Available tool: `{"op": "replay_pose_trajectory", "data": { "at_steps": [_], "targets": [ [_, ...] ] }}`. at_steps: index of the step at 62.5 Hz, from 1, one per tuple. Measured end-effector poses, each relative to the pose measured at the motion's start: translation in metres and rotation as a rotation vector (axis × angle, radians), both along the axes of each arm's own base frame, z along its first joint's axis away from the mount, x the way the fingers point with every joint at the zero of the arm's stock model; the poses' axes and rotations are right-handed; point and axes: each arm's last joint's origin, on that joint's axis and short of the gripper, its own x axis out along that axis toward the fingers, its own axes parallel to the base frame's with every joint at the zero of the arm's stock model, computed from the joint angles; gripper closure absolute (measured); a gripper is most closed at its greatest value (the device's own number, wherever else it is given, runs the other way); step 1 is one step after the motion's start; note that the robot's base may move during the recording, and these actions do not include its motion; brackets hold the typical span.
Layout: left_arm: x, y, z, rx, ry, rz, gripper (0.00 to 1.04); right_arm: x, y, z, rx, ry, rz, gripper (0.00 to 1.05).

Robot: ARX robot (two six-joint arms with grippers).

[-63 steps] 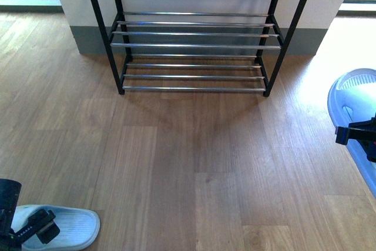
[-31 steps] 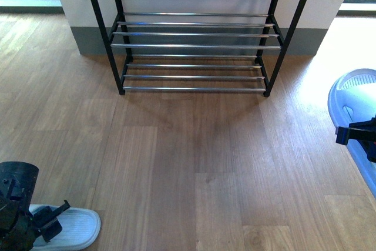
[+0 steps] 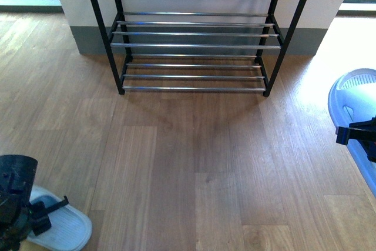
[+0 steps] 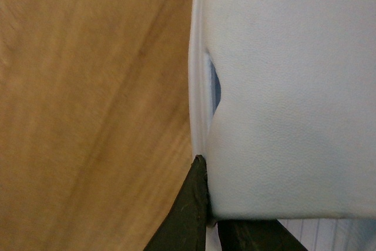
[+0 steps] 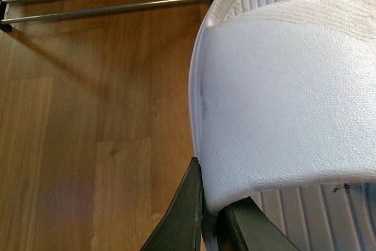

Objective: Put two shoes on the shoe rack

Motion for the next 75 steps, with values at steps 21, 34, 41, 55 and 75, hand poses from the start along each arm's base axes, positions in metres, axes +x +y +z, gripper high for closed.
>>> {"op": "replay_pose_trajectory", "data": {
  "at_steps": [21,34,41,55,75],
  "targets": [
    [-0.038,0.025,0.101,0.087,-0.139,-0.172,1.03,0.0,0.0,0.0,-0.001,0.0,-0.002,1.03],
    [-0.078,-0.005,0.164,0.127,-0.21,-0.233,1.03,0.0,0.0,0.0,-0.001,0.0,-0.002,1.03],
    [-0.121,-0.037,0.204,0.159,-0.21,-0.268,1.03,0.0,0.0,0.0,-0.002,0.0,-0.003,1.03],
    [-0.165,-0.058,0.27,0.17,-0.376,-0.253,1.03,0.0,0.0,0.0,-0.002,0.0,-0.003,1.03],
    [-0.215,-0.056,0.305,0.15,-0.564,-0.186,1.03,0.0,0.0,0.0,-0.002,0.0,-0.003,1.03]
  ]
}}
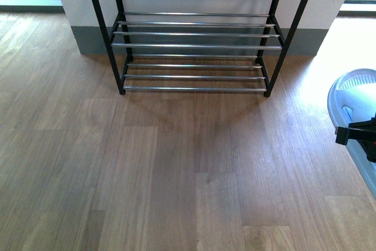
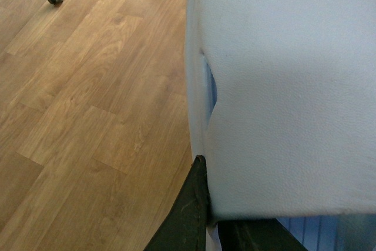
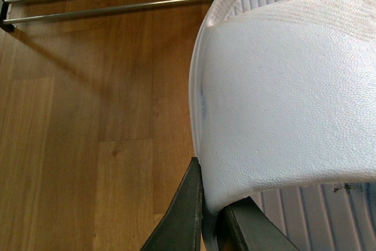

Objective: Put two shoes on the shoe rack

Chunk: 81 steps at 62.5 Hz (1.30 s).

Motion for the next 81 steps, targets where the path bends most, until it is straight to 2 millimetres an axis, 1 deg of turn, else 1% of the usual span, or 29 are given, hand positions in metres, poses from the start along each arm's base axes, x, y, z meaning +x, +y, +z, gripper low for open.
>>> {"op": "replay_pose_trajectory", "data": {
  "at_steps": [81],
  "targets": [
    [-0.0005,-0.0001,0.0002,-0.004,-0.003,0.002,1.03,-0.0008,0.0012,-0.0006,0.002,0.003,0.007,1.03]
  ]
}}
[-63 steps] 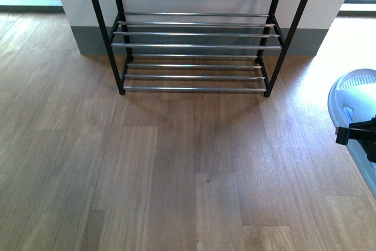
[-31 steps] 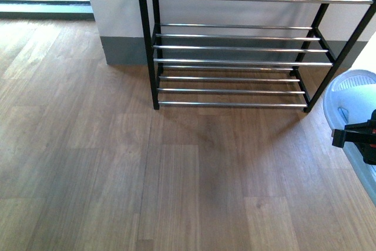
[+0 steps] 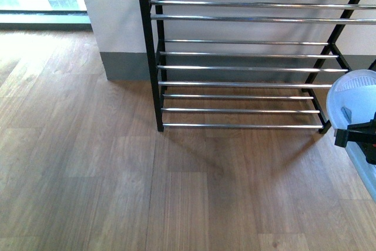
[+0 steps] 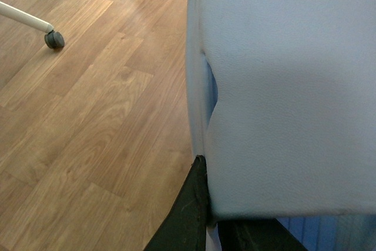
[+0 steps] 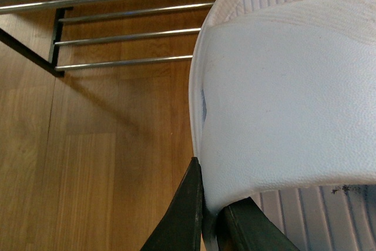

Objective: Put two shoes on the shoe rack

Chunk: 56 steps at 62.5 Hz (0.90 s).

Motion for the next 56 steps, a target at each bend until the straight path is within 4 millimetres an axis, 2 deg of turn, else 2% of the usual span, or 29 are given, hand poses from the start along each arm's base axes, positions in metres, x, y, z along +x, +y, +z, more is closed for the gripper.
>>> {"op": "replay_pose_trajectory", "data": {
  "at_steps": [56],
  "targets": [
    [-0.0001,0.0,-0.0002,-0.001,0.0,0.0,1.03,0.0006,-0.0007,0.0004,-0.001,-0.002,-0.003,1.03]
  ]
}}
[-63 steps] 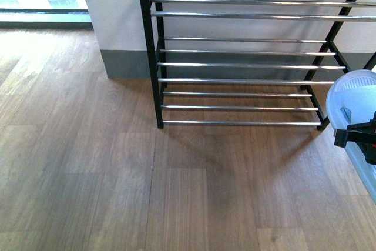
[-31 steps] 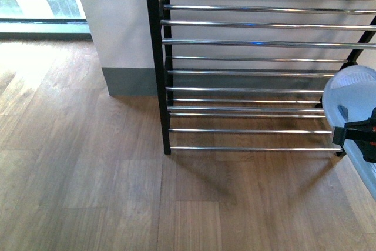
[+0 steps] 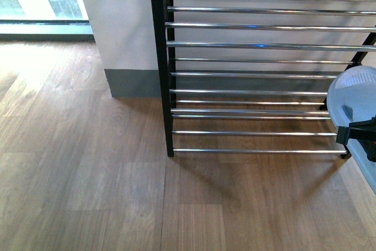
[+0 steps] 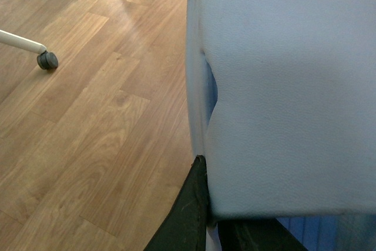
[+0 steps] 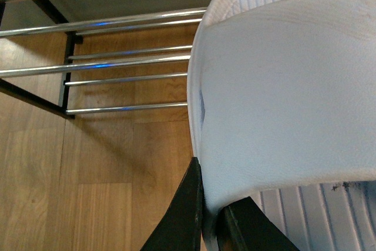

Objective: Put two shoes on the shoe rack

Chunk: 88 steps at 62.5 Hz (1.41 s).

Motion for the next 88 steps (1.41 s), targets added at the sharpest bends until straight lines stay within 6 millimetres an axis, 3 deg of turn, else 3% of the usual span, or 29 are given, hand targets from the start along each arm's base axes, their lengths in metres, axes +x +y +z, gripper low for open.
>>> {"op": "replay_pose_trajectory", "data": {
  "at_steps": [62,67,73,88],
  "targets": [
    [0.0,0.0,0.0,0.0,-0.001,0.0,1.03,0.0,0.0,0.0,0.001,0.0,0.001,1.03],
    [0.0,0.0,0.0,0.0,-0.001,0.0,1.03,-0.002,0.0,-0.002,0.034,-0.115,0.109,1.03],
    [0.0,0.0,0.0,0.0,-0.001,0.0,1.03,-0.004,0.005,0.005,0.064,-0.229,0.2,1.03],
    [0.0,0.0,0.0,0.0,-0.001,0.0,1.03,-0.005,0.016,0.037,0.093,-0.215,0.254,1.03]
  ]
}}
